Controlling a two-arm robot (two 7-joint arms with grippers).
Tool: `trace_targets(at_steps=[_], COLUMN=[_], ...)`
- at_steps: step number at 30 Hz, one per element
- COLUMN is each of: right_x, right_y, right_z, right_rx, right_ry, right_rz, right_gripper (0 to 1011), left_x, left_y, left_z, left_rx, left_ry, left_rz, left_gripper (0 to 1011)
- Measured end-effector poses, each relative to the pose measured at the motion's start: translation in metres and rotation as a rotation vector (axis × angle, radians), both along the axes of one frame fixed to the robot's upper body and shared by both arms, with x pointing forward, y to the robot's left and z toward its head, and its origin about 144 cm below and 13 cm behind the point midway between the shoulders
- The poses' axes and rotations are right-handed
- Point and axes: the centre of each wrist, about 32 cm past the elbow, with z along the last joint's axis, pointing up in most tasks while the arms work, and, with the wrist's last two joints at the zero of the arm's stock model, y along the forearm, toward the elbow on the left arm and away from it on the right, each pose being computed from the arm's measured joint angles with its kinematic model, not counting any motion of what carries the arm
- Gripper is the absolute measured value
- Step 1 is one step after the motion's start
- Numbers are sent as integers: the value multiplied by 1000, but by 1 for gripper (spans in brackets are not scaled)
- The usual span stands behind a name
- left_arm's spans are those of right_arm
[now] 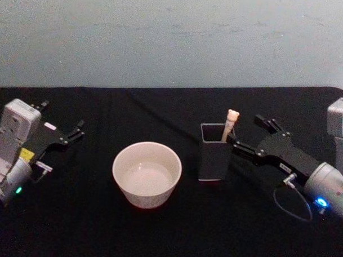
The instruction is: Pick up the stirring spoon with one hand, stir inside the cup, then place it back in its original position.
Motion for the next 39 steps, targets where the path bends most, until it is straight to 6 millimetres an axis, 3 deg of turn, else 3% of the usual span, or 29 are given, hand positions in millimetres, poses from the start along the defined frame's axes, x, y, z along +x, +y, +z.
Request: trace_targets(at_steps=[16,39], right_x=[28,42], right_y=[13,22], right_z=[-2,-2], right_rx=[17,29], right_ry=[24,37], right_rz=[6,-8], right_gripper=[1002,1002], left_x=[0,0], left_y=[0,0], left_z=[0,0], left_rx=[0,0], left_ry=[0,0], left_rz=[0,0], left_gripper=[1001,1001])
